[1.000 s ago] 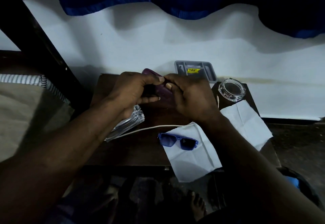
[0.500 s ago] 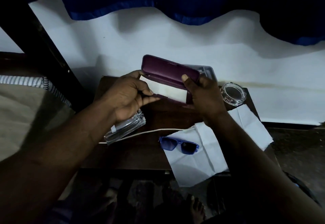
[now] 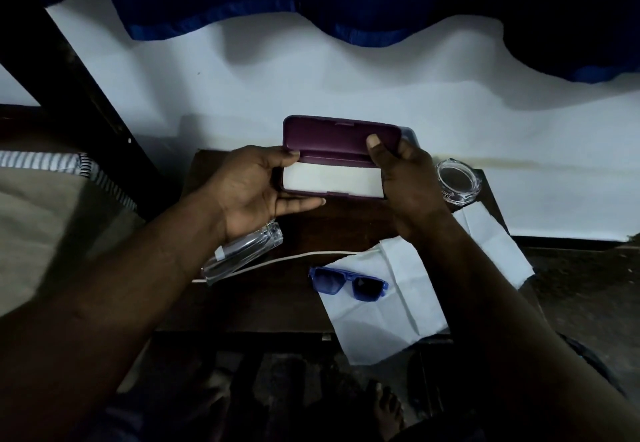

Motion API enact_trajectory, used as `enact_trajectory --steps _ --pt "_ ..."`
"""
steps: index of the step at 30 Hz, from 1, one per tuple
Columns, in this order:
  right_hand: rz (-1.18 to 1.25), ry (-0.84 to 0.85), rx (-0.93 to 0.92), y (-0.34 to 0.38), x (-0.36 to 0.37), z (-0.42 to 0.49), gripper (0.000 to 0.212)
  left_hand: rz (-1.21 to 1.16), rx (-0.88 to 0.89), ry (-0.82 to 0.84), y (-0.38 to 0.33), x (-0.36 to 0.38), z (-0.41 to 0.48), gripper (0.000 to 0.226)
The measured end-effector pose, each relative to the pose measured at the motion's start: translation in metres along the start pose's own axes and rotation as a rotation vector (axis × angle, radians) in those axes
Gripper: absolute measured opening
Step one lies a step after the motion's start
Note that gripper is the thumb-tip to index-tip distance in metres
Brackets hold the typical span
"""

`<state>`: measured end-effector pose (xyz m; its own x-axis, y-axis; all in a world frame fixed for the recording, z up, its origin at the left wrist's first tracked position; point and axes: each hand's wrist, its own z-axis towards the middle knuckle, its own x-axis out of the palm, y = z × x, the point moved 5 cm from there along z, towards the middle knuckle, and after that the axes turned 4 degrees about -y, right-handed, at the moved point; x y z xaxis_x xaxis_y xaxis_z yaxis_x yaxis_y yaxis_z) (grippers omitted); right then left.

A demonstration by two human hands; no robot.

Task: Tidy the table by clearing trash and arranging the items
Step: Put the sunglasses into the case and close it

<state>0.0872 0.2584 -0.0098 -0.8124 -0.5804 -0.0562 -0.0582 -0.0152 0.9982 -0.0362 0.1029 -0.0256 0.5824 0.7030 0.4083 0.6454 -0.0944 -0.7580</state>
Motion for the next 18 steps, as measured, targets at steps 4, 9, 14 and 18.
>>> enact_trajectory --steps 4,9,14,18 --pt "0.067 0.034 0.096 -0.002 -0.001 0.0 0.024 -0.022 0.043 -0.058 -0.001 -0.001 0.003 0.035" --pt "-0.012 0.075 0.137 -0.007 -0.004 0.002 0.025 -0.024 0.062 -0.094 -0.002 -0.006 0.005 0.036" --pt "-0.056 0.111 0.127 -0.01 -0.003 0.002 0.043 0.036 0.112 -0.131 -0.001 -0.01 0.009 0.033" --pt "-0.078 0.084 0.082 -0.01 -0.004 0.004 0.046 0.101 0.142 -0.154 0.0 -0.011 0.011 0.032"
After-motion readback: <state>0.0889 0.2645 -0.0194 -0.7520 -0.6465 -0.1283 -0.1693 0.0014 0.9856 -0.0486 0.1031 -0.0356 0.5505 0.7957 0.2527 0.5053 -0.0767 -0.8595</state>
